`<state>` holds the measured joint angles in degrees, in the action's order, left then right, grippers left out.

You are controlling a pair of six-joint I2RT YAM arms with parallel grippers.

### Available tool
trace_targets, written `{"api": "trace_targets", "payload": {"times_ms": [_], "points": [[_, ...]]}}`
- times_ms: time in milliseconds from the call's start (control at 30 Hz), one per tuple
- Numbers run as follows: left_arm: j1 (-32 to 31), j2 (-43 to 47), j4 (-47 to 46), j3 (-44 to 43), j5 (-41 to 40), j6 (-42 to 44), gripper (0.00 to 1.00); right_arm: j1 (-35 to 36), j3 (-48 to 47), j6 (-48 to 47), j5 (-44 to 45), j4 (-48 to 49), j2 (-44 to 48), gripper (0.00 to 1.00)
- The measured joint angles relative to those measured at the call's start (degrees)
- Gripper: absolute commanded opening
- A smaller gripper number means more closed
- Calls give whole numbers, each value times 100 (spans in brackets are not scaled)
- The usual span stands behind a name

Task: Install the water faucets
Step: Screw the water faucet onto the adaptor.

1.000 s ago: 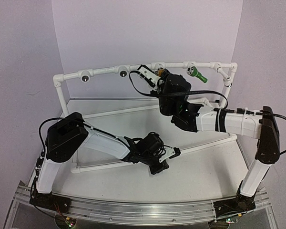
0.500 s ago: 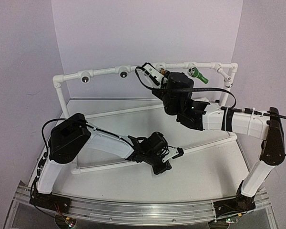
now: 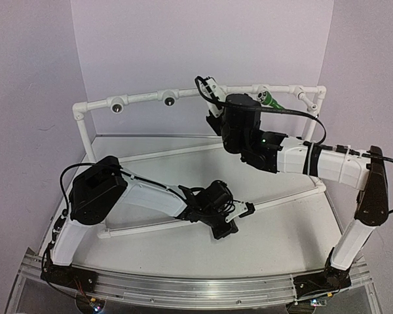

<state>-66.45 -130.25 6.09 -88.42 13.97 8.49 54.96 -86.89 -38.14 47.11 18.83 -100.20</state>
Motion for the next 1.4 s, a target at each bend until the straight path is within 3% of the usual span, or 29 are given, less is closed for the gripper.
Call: {"api": "trace_targets", "payload": {"times_ms": [533,1400], "points": [[0,-33,-7,-39,49,0,0,-1,-238,2519,-34,-643,-7,0],[0,-33,-6,-39,56,4,0,-198,68,5250,-973,-477,177,0]]}}
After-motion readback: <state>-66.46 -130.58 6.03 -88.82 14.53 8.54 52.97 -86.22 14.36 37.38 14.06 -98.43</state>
